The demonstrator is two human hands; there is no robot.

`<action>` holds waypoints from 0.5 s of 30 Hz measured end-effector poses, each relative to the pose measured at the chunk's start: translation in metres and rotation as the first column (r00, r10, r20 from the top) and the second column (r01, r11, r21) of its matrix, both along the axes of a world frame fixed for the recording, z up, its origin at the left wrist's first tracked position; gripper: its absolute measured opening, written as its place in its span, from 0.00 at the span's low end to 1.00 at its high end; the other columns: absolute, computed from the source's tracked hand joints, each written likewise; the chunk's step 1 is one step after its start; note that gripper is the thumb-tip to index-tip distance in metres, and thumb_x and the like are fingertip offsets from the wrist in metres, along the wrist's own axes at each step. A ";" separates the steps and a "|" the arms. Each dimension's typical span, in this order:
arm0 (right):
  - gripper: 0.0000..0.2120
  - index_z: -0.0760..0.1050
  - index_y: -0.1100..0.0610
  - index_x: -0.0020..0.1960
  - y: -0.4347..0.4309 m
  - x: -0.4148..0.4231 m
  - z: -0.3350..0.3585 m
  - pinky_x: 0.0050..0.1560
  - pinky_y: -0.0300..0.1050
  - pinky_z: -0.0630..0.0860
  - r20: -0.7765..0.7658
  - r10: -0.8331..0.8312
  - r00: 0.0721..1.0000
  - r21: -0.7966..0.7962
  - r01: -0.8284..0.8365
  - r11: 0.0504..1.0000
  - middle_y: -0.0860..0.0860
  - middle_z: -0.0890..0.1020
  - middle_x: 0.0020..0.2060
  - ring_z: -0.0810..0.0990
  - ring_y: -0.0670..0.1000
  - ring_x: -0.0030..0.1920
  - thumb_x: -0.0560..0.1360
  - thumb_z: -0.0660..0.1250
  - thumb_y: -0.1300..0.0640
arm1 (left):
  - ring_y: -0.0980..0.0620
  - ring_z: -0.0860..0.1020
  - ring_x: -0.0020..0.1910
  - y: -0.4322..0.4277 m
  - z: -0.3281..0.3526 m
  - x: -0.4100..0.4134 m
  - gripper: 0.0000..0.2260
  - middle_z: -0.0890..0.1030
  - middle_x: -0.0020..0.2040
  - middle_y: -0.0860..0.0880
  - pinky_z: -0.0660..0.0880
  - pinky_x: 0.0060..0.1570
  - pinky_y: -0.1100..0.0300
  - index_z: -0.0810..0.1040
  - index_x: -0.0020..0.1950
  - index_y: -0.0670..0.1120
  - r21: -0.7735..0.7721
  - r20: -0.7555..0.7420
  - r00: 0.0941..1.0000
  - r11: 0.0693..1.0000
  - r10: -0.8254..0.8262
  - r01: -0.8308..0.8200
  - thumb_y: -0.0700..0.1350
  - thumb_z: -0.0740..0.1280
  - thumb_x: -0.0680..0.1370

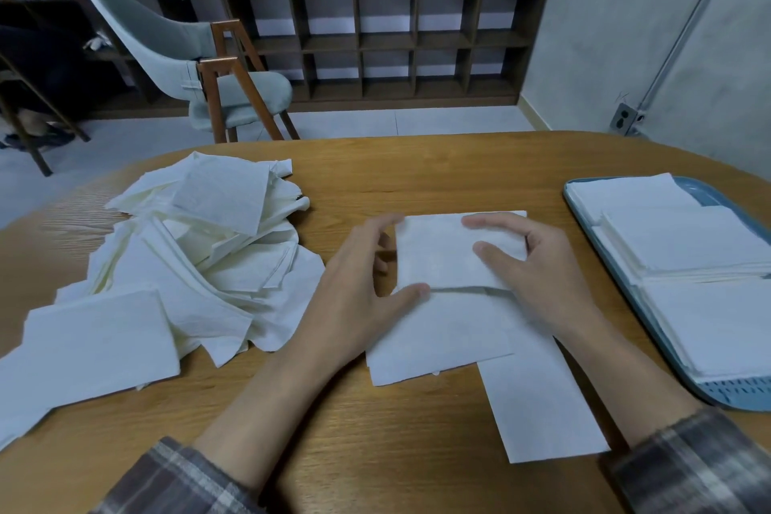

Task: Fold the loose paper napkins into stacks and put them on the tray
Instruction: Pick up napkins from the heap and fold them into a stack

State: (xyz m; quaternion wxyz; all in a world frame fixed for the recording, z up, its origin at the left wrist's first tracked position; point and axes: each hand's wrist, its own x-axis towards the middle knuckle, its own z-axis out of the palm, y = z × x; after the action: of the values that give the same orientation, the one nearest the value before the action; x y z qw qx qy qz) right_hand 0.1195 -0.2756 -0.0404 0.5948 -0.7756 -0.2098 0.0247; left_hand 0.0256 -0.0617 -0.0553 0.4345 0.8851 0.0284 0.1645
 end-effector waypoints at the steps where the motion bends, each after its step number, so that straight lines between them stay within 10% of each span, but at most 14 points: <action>1: 0.15 0.86 0.47 0.58 -0.001 0.002 -0.001 0.68 0.45 0.76 0.007 -0.038 0.999 0.005 0.038 0.999 0.35 0.86 0.56 0.81 0.37 0.61 0.80 0.71 0.65 | 0.55 0.78 0.48 0.001 -0.002 0.000 0.32 0.78 0.52 0.58 0.73 0.45 0.68 0.71 0.71 0.61 0.034 -0.034 0.999 0.999 -0.038 0.039 0.53 0.81 0.72; 15: 0.16 0.85 0.44 0.59 -0.001 0.005 -0.004 0.69 0.56 0.77 -0.022 -0.080 0.997 0.003 0.080 0.997 0.34 0.85 0.56 0.82 0.40 0.61 0.81 0.70 0.64 | 0.54 0.79 0.43 -0.002 -0.008 0.000 0.02 0.82 0.40 0.57 0.76 0.46 0.57 0.87 0.45 0.52 0.126 -0.068 0.983 0.976 -0.172 0.180 0.47 0.79 0.76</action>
State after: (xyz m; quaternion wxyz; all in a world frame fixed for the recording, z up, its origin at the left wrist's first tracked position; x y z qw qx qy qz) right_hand 0.1241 -0.2767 -0.0441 0.5990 -0.7821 -0.1719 0.0090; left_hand 0.0253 -0.0638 -0.0634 0.3872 0.9151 -0.0486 0.1015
